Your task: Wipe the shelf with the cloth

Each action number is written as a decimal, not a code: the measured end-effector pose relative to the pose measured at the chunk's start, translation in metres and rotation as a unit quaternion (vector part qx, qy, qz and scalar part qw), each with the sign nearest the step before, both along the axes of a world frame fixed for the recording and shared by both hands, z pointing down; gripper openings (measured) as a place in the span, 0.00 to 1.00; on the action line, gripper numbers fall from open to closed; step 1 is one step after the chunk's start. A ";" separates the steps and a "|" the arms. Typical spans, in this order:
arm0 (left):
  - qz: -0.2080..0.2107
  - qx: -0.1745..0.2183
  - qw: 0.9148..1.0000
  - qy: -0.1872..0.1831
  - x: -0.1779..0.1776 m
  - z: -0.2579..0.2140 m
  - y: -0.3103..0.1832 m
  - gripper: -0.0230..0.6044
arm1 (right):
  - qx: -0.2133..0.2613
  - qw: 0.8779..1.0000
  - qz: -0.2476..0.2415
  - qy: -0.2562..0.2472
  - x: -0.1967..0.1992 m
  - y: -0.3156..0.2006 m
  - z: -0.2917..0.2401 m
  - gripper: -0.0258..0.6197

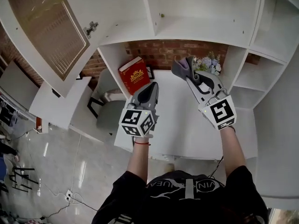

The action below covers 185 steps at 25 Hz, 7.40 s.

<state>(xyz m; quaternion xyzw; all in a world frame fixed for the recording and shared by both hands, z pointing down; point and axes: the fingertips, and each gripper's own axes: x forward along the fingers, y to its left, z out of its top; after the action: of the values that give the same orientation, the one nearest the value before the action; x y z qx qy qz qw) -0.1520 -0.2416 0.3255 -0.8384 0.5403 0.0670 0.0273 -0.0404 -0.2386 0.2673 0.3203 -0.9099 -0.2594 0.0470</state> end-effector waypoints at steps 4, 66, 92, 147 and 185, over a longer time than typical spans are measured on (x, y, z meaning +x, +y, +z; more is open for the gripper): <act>0.033 0.017 0.999 -0.015 -0.006 -0.021 -0.031 0.05 | 0.049 0.999 0.001 -0.004 -0.021 -0.012 -0.043 0.16; -0.016 0.065 0.998 -0.018 -0.017 -0.053 -0.116 0.05 | -0.064 0.908 -0.011 0.413 -0.117 -0.240 -0.052 0.06; 0.029 0.061 0.997 -0.021 0.014 -0.054 -0.107 0.05 | -0.124 0.877 0.229 0.404 0.015 -0.319 -0.057 0.05; 0.069 0.053 0.996 -0.012 0.030 -0.042 -0.098 0.06 | -0.228 0.902 0.099 0.352 -0.025 -0.208 -0.055 0.05; 0.148 0.052 0.988 -0.013 0.101 -0.039 -0.087 0.05 | -0.216 0.892 0.281 0.281 0.121 -0.199 -0.060 0.05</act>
<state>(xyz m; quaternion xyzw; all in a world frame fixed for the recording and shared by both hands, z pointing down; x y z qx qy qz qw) -0.0507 -0.3288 0.2863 -0.9074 0.4055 0.0873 0.0674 0.0802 -0.4376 0.2072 0.4587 -0.7642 -0.1119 0.4394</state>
